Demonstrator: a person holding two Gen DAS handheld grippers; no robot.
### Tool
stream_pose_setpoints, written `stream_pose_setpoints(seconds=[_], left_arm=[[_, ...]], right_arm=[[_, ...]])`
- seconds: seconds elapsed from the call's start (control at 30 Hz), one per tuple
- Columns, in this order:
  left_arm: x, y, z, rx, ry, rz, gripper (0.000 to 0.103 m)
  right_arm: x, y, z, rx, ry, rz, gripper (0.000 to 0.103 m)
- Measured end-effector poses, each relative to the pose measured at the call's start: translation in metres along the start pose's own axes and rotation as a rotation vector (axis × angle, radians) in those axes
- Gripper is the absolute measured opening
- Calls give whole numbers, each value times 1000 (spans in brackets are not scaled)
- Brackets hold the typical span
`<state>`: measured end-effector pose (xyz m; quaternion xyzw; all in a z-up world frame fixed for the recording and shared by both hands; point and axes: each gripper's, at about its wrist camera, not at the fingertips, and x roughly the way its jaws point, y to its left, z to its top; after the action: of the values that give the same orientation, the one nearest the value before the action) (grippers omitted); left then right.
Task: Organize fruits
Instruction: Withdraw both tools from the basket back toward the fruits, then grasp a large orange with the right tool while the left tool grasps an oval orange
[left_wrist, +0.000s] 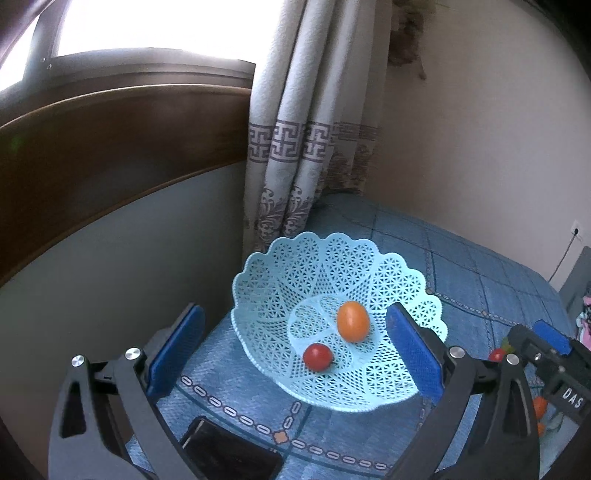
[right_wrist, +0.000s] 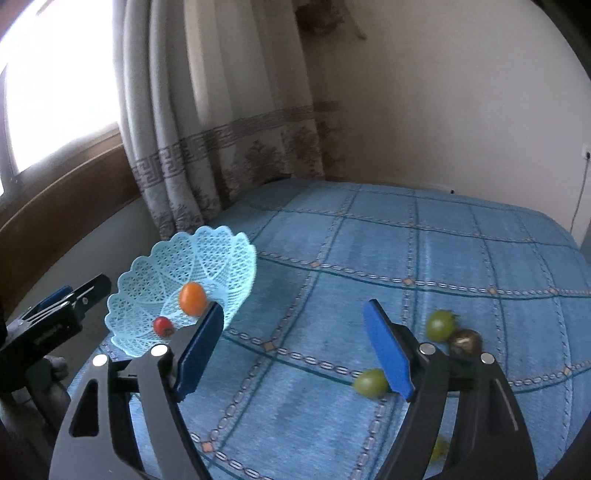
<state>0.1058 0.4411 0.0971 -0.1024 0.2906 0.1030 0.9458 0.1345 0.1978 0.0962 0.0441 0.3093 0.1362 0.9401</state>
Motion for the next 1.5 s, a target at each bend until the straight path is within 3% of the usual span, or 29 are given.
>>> stream_pose_setpoints(seconds=[0.77, 1.1, 1.5], left_arm=[[-23, -68, -24, 173, -3, -99, 100], [-21, -99, -45, 237, 42, -138, 100], [-18, -126, -65, 287, 88, -166, 100]], right_arm=[[-51, -109, -34, 143, -28, -142, 78], [-53, -152, -62, 214, 36, -203, 78], [-34, -160, -86, 215, 160, -210, 75]])
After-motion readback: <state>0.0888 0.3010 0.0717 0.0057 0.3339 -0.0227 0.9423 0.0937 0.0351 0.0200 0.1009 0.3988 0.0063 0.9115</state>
